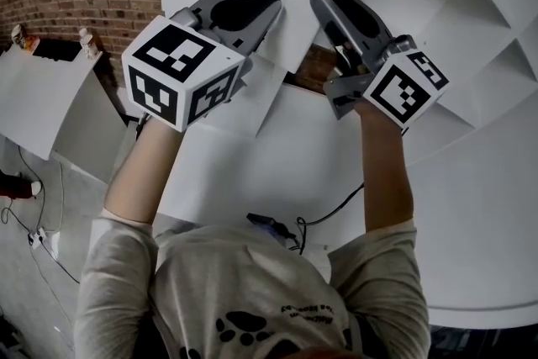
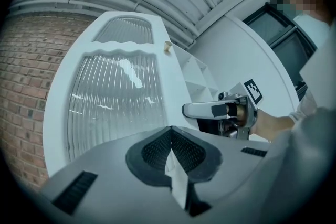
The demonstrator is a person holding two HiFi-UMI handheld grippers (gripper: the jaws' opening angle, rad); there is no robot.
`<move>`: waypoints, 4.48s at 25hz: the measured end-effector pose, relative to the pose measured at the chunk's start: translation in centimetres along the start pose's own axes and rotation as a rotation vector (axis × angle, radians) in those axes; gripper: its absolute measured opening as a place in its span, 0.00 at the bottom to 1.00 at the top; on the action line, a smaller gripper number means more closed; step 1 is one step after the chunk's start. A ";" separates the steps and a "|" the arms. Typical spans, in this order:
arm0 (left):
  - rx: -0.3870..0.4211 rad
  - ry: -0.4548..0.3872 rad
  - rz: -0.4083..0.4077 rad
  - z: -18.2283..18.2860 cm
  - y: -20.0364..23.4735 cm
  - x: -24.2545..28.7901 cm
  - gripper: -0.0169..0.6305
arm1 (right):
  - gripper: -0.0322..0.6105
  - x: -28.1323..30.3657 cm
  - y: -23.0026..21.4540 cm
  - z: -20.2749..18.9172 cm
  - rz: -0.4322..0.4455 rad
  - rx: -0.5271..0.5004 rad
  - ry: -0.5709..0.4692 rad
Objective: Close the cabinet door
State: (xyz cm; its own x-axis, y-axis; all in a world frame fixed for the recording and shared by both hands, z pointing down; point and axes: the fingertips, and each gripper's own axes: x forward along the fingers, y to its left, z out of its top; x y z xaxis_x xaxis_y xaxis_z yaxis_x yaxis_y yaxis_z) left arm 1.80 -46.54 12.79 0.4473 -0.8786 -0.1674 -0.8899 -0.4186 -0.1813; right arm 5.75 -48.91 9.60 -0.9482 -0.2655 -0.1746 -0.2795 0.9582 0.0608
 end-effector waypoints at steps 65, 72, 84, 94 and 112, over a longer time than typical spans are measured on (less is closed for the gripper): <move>-0.048 -0.008 -0.102 -3.8 -0.1 5.8 0.04 | 0.26 -0.7 -5.8 -1.6 -0.173 0.051 -0.034; -0.052 -0.008 -0.094 -4.1 0.6 6.4 0.04 | 0.26 -1.1 -6.7 -2.1 -0.216 0.038 -0.014; -0.057 -0.007 -0.094 -4.3 1.2 6.8 0.04 | 0.23 -1.8 -7.1 -2.3 -0.259 0.035 -0.020; -0.065 -0.015 -0.071 -4.1 1.5 6.8 0.04 | 0.07 -3.4 -5.2 -1.1 -0.345 -0.042 -0.008; -0.020 -0.039 0.014 -2.9 -2.7 0.2 0.04 | 0.06 -8.1 1.0 -3.8 -0.501 -0.115 -0.039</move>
State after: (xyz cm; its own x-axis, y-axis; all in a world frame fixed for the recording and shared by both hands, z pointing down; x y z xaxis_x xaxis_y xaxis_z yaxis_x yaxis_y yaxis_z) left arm 4.08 -46.26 16.01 0.4372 -0.8750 -0.2079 -0.8977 -0.4108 -0.1592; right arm 12.58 -46.22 14.76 -0.6881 -0.6827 -0.2461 -0.7148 0.6961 0.0676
